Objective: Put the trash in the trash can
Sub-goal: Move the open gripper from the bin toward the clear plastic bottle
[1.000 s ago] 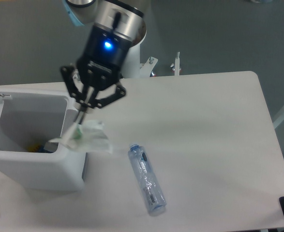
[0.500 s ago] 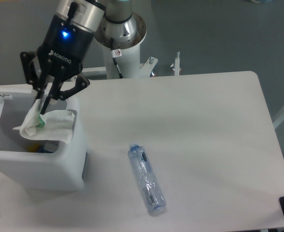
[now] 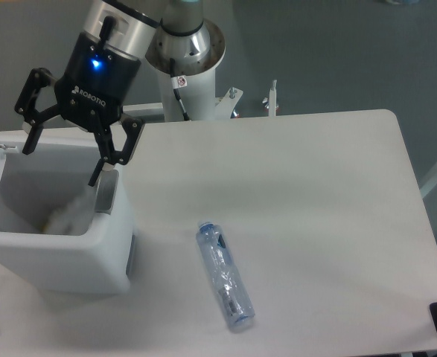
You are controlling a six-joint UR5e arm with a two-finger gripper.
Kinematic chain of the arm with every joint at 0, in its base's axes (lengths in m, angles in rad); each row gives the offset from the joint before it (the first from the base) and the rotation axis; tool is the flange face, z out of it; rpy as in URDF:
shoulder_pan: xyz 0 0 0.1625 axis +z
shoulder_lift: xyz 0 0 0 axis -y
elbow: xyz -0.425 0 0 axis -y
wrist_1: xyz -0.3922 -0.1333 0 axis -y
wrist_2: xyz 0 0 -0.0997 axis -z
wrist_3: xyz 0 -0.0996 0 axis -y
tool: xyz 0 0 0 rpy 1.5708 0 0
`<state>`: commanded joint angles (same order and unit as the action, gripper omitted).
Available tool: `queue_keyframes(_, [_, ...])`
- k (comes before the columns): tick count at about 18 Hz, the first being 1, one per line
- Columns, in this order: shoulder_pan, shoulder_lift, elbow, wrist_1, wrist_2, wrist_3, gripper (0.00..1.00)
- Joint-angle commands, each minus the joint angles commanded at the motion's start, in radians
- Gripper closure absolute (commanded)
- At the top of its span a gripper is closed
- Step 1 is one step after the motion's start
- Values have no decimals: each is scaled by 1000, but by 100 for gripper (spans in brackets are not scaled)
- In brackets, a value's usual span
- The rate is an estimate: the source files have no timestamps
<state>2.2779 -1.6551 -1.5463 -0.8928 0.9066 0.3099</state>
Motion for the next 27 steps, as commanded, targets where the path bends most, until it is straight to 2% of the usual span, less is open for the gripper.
queue_keyframes(6, [127, -75, -2, 0, 0, -11, 0])
queue_keyframes(9, [170, -133, 28, -5, 2, -12, 0])
queue_keyframes(13, [173, -216, 92, -18, 32, -17, 0])
queue_keyframes(17, [175, -265, 162, -101, 75, -17, 0])
queue_keyframes(19, [187, -282, 178, -129, 75, -17, 0])
queue_keyframes(22, [206, -305, 183, -132, 80, -17, 0])
queue_keyframes(27, [210, -371, 222, -164, 167, -14, 0])
